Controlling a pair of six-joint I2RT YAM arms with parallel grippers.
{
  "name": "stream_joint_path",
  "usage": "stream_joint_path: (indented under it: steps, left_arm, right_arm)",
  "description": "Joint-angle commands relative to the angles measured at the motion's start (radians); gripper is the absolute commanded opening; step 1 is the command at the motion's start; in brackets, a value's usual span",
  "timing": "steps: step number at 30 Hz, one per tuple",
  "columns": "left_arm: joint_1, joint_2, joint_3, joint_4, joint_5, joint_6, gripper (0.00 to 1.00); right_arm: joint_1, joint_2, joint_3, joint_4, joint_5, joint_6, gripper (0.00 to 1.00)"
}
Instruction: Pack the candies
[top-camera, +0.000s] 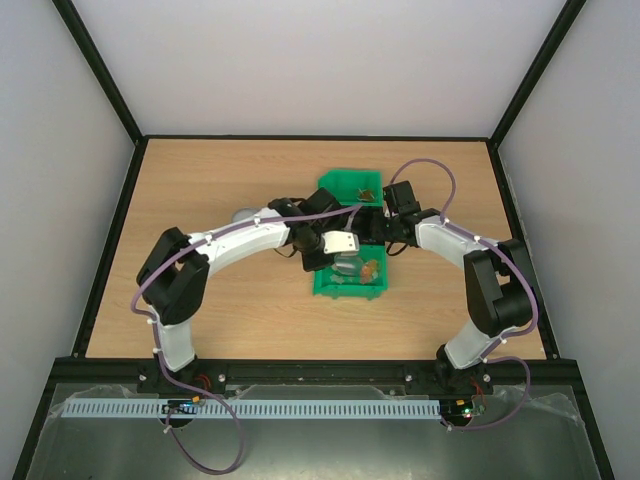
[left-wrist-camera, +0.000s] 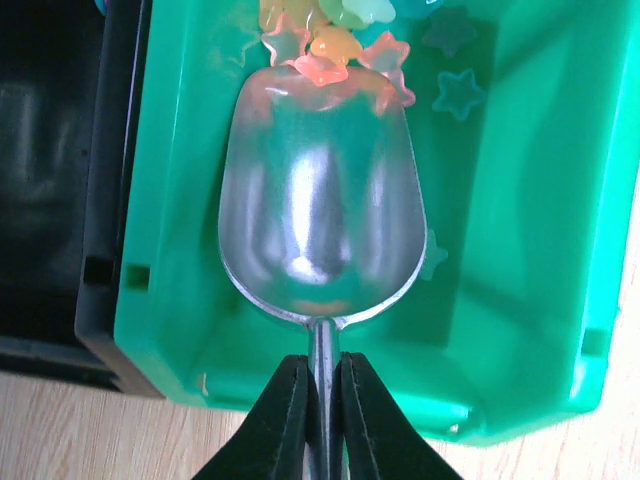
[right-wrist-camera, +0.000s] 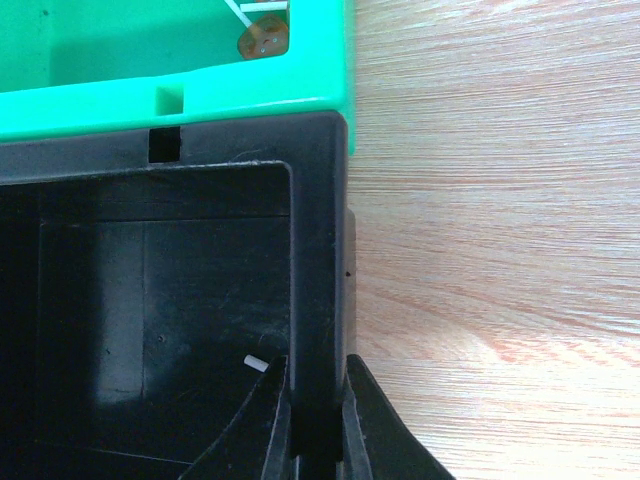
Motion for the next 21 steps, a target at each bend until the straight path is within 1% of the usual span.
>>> stream_joint_path:
  steps: [1, 5, 8, 11, 16, 21]
  left_arm:
    - [-0.012, 0.100, -0.003, -0.055, -0.073, -0.011, 0.02]
    - [-0.013, 0.128, -0.019, 0.003, -0.033, -0.019, 0.02]
    - [-0.013, 0.132, -0.057, 0.075, 0.024, -0.020, 0.02]
    - [-0.007, 0.109, -0.121, 0.184, 0.120, -0.024, 0.02]
    - [0.036, 0.041, -0.286, 0.438, 0.258, -0.041, 0.02]
    - [0.110, 0.024, -0.362, 0.585, 0.387, -0.093, 0.02]
  right_arm:
    - [0.009, -0.014, -0.014, -0.020, 0.029, 0.019, 0.01]
    - [0.011, -0.003, -0.012, -0.022, 0.016, 0.025, 0.01]
    - [0.012, 0.008, -0.007, -0.023, 0.004, 0.029, 0.01]
    - [0.011, 0.016, -0.002, -0.024, -0.005, 0.030, 0.01]
    - [0.011, 0.016, -0.001, -0.024, -0.026, -0.002, 0.01]
    - [0.010, 0.009, -0.006, -0.021, -0.045, -0.037, 0.01]
